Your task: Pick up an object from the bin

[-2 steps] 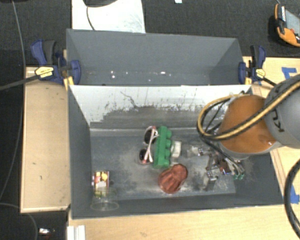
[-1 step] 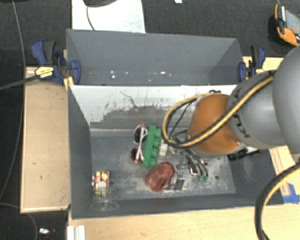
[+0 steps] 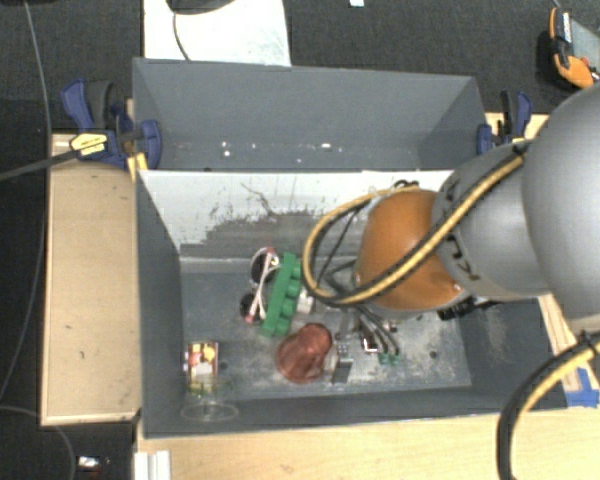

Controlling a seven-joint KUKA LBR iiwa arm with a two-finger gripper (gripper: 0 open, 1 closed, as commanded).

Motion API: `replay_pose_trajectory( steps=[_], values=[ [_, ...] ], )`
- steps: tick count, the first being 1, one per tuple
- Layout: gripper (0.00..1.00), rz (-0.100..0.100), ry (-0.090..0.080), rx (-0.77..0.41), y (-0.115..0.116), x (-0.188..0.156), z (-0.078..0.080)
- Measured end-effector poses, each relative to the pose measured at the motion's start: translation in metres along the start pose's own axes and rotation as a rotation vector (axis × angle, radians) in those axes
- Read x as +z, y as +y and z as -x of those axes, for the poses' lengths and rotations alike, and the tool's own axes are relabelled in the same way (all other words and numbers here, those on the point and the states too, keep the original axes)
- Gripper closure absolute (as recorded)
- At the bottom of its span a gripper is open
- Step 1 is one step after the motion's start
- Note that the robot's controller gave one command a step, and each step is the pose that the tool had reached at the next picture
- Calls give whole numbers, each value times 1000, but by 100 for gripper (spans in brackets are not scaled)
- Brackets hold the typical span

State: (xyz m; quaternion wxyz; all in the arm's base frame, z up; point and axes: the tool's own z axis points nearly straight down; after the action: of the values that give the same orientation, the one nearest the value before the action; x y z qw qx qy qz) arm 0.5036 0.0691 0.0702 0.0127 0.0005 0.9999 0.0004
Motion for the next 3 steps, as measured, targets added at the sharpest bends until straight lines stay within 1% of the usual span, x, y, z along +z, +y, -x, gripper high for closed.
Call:
replay_pose_trajectory(
  steps=[1, 2, 3],
  values=[
    [100, -1, -3, -159, 6, -58, 20],
    [0, -1, -4, -161, 7, -58, 20],
    [0, -1, -4, -161, 7, -58, 20]
  ],
)
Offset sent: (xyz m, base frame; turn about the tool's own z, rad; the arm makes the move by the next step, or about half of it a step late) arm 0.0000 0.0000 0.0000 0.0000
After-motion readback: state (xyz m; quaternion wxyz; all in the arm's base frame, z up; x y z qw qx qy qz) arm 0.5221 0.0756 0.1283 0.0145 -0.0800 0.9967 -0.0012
